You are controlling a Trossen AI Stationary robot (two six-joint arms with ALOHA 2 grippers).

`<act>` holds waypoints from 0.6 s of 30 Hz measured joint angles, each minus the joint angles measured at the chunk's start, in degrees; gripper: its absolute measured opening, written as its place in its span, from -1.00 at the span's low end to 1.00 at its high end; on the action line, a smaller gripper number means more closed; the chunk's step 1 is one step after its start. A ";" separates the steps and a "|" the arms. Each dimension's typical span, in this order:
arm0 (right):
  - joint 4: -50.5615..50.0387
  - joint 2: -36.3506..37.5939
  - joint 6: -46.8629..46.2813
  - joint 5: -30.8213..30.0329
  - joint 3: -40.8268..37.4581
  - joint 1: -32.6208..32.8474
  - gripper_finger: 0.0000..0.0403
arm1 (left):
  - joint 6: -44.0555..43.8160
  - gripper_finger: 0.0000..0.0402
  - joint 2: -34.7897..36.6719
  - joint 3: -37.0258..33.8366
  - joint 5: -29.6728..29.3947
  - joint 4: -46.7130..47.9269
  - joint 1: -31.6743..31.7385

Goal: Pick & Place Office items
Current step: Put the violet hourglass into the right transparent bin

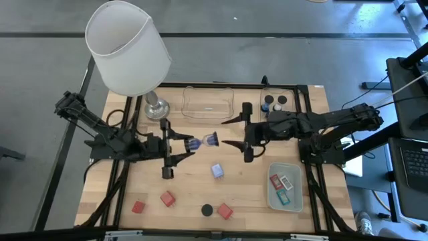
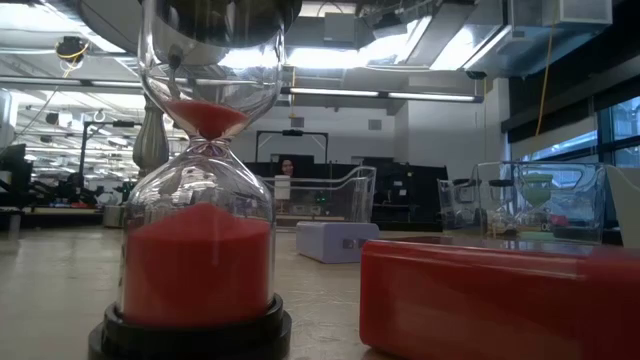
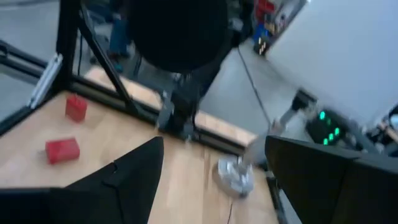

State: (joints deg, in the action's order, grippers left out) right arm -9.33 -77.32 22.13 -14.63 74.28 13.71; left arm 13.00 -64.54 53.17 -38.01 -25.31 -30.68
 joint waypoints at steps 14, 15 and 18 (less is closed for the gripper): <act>11.80 -0.02 2.55 12.17 0.00 0.03 0.41 | -0.80 0.03 -3.33 -0.02 14.99 -5.05 8.72; 11.93 -0.02 2.52 12.56 0.00 0.03 0.41 | -1.30 0.03 -3.40 -0.02 15.50 -4.98 9.06; 11.94 -0.02 2.49 13.13 0.00 0.03 0.41 | -2.00 0.03 -3.44 -0.02 16.26 -4.94 9.97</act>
State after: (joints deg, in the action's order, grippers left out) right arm 2.61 -77.34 24.62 -1.50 74.28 13.74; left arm 11.00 -67.99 53.15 -21.75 -30.26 -20.71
